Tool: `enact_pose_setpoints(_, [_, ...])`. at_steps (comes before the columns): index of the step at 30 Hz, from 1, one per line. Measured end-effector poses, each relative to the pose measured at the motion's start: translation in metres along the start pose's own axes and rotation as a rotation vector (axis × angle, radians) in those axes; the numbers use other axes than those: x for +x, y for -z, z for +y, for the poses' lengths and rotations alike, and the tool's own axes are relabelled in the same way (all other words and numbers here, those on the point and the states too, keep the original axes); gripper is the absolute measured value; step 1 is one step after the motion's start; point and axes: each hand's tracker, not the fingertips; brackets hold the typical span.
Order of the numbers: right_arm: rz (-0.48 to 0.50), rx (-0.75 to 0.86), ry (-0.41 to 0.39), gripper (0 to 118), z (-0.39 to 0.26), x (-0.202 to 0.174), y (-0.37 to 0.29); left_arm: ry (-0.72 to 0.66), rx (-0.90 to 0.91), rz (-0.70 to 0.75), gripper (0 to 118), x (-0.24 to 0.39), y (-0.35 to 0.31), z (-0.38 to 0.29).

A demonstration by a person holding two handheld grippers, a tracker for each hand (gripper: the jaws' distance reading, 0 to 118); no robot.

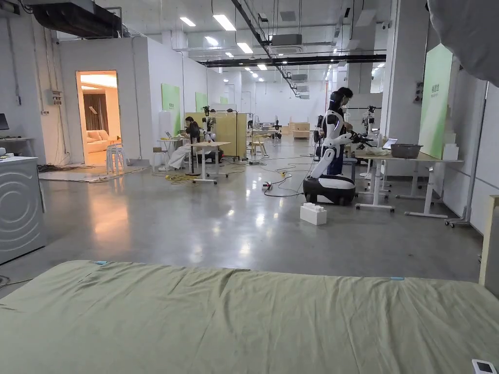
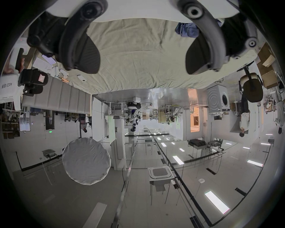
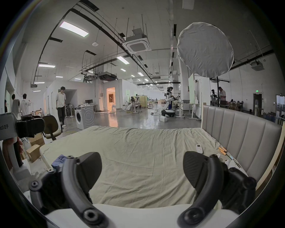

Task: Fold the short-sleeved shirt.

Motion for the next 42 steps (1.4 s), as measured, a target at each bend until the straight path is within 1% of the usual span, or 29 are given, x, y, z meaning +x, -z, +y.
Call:
enact_pose_setpoints(3, [-0.010, 0.005, 0.016, 114, -0.001, 0.000, 0.000, 0.016, 0.026, 0.009, 118, 0.003, -0.003, 0.000])
enact_pose_setpoints(5, [-0.010, 0.009, 0.018, 118, -0.002, 0.001, 0.000, 0.023, 0.028, 0.021, 118, 0.004, -0.002, 0.002])
enact_pose_setpoints(10, [-0.015, 0.018, 0.002, 118, -0.001, 0.000, -0.001, 0.003, 0.027, 0.028, 118, 0.001, -0.001, 0.003])
enact_pose_setpoints(14, [-0.006, 0.017, 0.007, 118, -0.003, 0.000, -0.002, -0.013, 0.034, 0.023, 118, 0.000, -0.002, 0.002])
enact_pose_setpoints(19, [-0.003, 0.018, -0.002, 118, -0.004, 0.000, -0.003, 0.002, 0.030, 0.034, 118, 0.002, -0.003, 0.002])
enact_pose_setpoints(24, [-0.001, 0.005, 0.009, 118, -0.006, 0.001, -0.002, -0.007, 0.025, 0.030, 118, 0.002, -0.003, 0.001])
enact_pose_setpoints(29, [-0.016, -0.005, 0.002, 118, -0.008, 0.000, -0.002, -0.034, 0.029, 0.022, 118, 0.001, -0.003, 0.002])
enact_pose_setpoints(34, [-0.001, -0.022, 0.012, 118, -0.005, 0.002, -0.002, -0.019, 0.026, 0.026, 118, 0.001, -0.003, 0.003])
enact_pose_setpoints(37, [0.011, -0.032, 0.043, 118, 0.003, 0.003, -0.004, -0.027, 0.029, 0.027, 118, -0.001, -0.003, 0.004])
enact_pose_setpoints(39, [0.039, -0.031, 0.081, 118, 0.007, 0.005, -0.005, -0.035, 0.026, 0.025, 118, -0.001, -0.003, 0.004])
enact_pose_setpoints(41, [0.073, -0.052, 0.138, 118, 0.009, 0.005, -0.005, -0.036, 0.023, 0.020, 118, -0.001, -0.002, 0.004])
enact_pose_setpoints(42, [0.091, -0.050, 0.147, 118, 0.009, 0.006, -0.006, -0.035, 0.021, 0.020, 118, 0.000, -0.002, 0.004])
